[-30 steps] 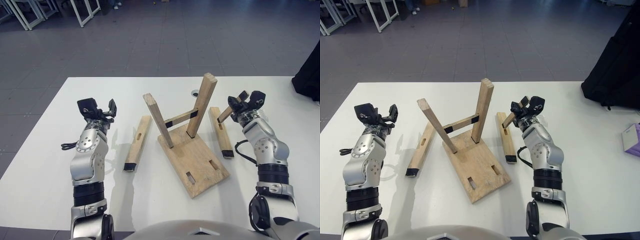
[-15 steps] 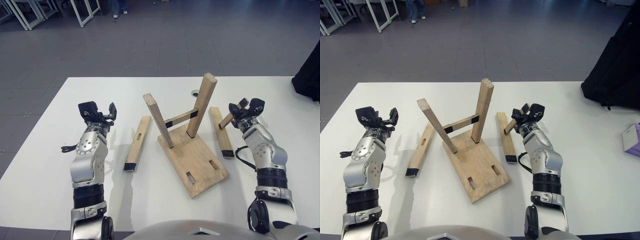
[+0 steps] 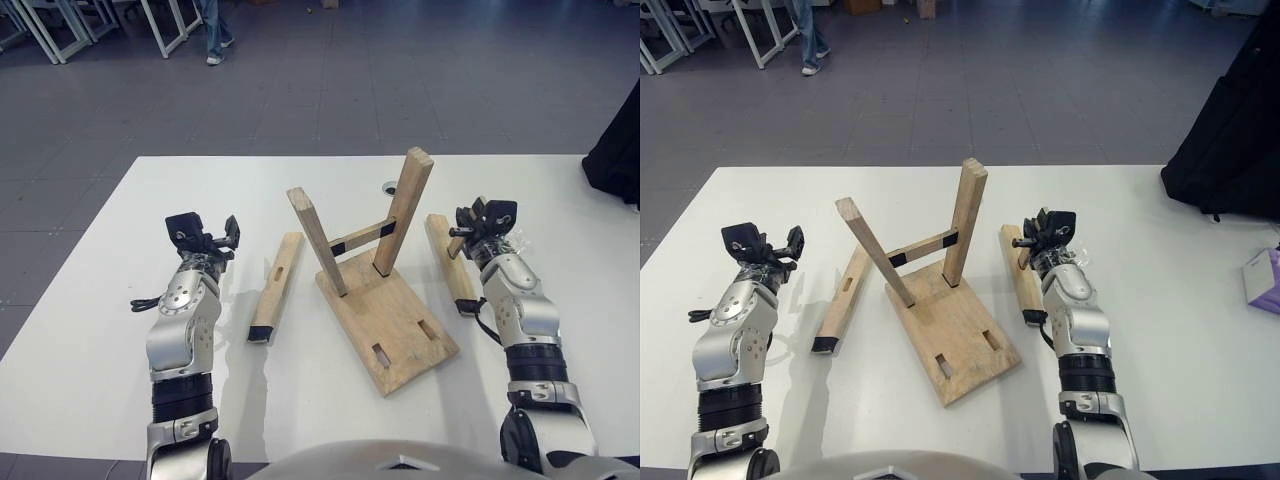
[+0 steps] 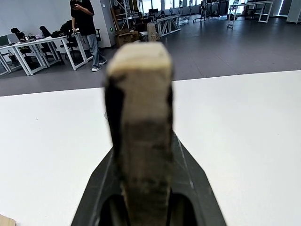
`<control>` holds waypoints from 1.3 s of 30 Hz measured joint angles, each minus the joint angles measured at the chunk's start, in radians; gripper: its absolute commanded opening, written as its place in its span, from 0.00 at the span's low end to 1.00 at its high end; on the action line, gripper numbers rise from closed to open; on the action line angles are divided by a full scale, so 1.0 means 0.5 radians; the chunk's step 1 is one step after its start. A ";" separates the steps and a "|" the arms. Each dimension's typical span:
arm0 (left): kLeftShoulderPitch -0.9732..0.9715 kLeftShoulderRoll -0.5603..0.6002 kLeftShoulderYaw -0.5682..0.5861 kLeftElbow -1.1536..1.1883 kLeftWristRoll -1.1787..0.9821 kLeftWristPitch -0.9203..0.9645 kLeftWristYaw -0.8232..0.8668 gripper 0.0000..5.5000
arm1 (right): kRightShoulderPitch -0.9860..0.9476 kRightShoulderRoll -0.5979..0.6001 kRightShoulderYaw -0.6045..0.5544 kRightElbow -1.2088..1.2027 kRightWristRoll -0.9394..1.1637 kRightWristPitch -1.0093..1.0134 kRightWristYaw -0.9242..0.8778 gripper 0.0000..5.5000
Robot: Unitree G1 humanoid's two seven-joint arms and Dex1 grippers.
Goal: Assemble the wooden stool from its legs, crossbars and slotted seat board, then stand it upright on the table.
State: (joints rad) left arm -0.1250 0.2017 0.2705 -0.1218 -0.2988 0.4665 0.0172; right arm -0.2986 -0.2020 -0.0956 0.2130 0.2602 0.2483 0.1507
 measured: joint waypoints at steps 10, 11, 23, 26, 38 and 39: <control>0.027 -0.048 -0.023 -0.023 0.019 0.014 0.014 0.65 | 0.137 0.095 0.046 0.128 -0.174 -0.493 -0.059 0.07; 0.027 -0.052 -0.025 -0.023 0.019 0.014 0.014 0.65 | 0.151 0.099 0.052 0.129 -0.199 -0.526 -0.063 0.07; 0.062 -0.070 -0.041 -0.062 0.038 0.038 0.021 0.65 | 0.185 0.039 -0.055 -0.060 -0.197 -0.097 -0.111 0.21; 0.072 -0.076 -0.039 -0.064 0.042 0.039 0.021 0.65 | 0.254 0.045 -0.087 -0.093 -0.172 0.025 -0.108 0.32; 0.073 -0.080 -0.029 -0.077 0.062 0.039 0.021 0.65 | -0.093 -0.054 -0.205 -0.798 -0.080 0.559 -0.221 0.71; 0.073 -0.082 -0.029 -0.077 0.062 0.039 0.021 0.65 | -0.155 -0.075 -0.211 -0.839 -0.081 0.602 -0.241 0.74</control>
State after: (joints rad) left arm -0.0885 0.1608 0.2561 -0.1601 -0.2677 0.4860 0.0276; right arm -0.3760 -0.2397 -0.2011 -0.2063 0.2199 0.5492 0.0302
